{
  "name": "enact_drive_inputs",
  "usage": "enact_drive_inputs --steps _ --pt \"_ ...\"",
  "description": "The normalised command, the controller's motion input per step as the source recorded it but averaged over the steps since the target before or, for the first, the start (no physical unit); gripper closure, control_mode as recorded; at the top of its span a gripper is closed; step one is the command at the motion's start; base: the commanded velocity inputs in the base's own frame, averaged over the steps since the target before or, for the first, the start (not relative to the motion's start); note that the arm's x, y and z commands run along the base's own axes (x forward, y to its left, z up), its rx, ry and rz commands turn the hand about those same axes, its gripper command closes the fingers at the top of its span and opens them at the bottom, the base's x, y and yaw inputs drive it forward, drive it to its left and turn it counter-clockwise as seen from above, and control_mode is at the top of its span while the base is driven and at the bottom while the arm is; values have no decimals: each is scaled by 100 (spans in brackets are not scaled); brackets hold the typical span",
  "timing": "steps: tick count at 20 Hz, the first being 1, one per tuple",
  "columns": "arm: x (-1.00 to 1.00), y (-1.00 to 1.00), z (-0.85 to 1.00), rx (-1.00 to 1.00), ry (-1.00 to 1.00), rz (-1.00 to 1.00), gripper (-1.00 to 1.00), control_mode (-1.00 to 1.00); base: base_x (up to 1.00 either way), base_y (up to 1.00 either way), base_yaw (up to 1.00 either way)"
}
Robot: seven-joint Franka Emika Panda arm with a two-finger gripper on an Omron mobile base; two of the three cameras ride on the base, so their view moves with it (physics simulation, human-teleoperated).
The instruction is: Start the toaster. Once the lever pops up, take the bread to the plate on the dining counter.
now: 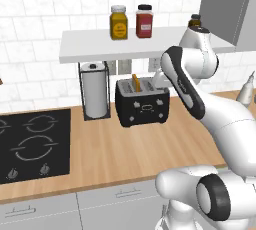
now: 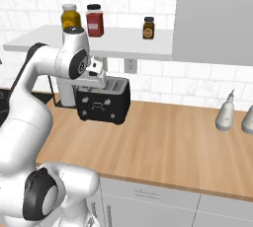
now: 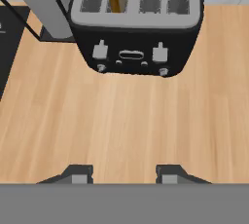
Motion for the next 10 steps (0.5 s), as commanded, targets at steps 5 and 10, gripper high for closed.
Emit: enact_drive_inputs --steps 5,10 --pt "-15 -4 -10 0 0 0 -100 -100 0 0 0" --pt "-28 13 -30 -5 0 0 -100 -100 0 0 0"
